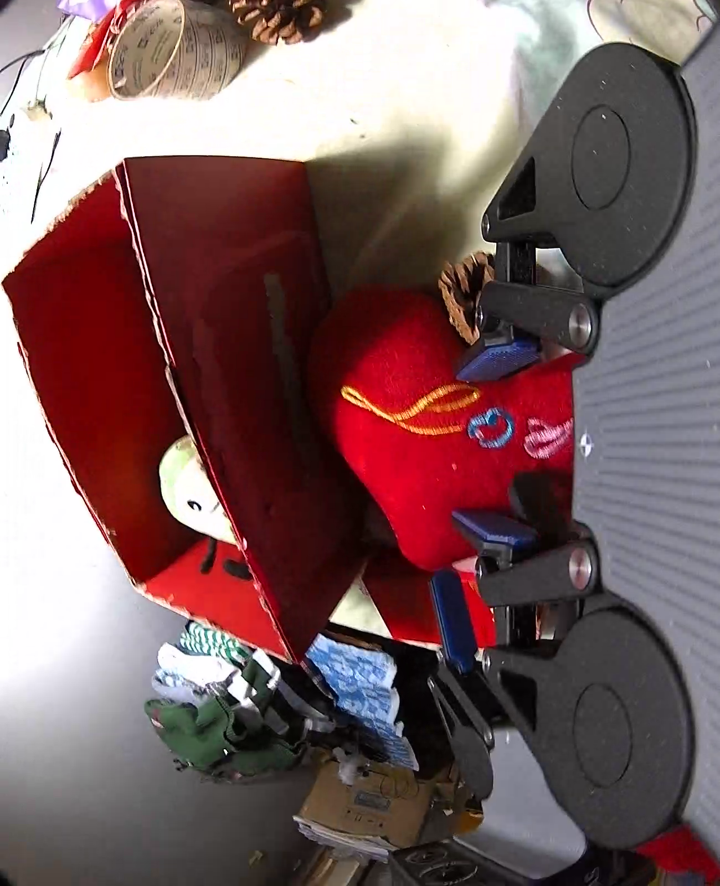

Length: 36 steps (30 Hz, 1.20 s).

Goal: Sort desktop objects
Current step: 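Grasp the red plush heart pillow with the right gripper, then carry the red plush pillow over the red box and lower it inside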

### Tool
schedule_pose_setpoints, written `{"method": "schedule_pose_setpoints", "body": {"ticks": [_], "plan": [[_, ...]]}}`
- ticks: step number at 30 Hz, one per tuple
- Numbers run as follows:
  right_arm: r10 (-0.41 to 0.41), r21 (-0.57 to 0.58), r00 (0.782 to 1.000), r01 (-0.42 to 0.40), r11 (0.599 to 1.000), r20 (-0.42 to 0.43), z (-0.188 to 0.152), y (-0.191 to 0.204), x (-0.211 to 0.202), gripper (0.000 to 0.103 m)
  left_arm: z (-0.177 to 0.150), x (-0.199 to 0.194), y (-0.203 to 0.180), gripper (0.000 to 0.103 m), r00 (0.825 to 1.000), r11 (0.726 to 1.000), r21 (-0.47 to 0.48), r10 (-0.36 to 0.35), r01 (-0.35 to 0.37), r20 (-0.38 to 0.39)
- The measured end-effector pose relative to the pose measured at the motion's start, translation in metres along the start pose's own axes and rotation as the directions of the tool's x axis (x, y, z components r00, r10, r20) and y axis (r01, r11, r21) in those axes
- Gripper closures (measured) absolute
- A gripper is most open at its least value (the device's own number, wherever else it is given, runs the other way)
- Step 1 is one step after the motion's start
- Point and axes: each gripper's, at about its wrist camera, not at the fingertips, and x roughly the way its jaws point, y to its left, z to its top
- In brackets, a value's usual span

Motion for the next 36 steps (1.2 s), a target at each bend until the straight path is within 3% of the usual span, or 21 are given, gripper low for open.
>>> {"method": "schedule_pose_setpoints", "body": {"ticks": [3,11,16,22,29,36], "plan": [[0.001,0.003,1.000,-0.001,1.000,-0.003,-0.003,-0.001,0.003,0.046,0.000,0.004,-0.003,0.025,1.000,1.000,-0.003,-0.006,0.006,-0.001],[0.100,0.137,0.995,-0.096,0.986,-0.021,-0.010,-0.021,0.017,0.042,-0.001,0.010,-0.013,0.033,1.000,1.000,0.000,-0.016,0.016,0.000],[0.110,0.082,0.994,-0.109,0.991,-0.003,-0.014,-0.009,0.001,0.049,-0.003,-0.004,-0.028,0.035,1.000,0.998,0.056,0.004,-0.005,0.015],[0.125,0.008,0.991,-0.125,0.992,0.038,-0.018,0.015,-0.037,0.051,0.000,-0.052,-0.046,0.035,0.994,0.987,0.155,0.009,-0.027,0.113],[0.134,-0.096,0.977,-0.119,0.988,0.167,-0.005,0.050,-0.089,0.051,0.034,-0.099,-0.053,0.035,0.966,0.979,0.194,0.007,-0.059,0.259],[0.113,-0.182,0.941,-0.056,0.982,0.318,0.058,0.074,-0.110,0.051,0.109,-0.101,-0.037,0.035,0.927,0.974,0.199,0.023,-0.104,0.373]]}}
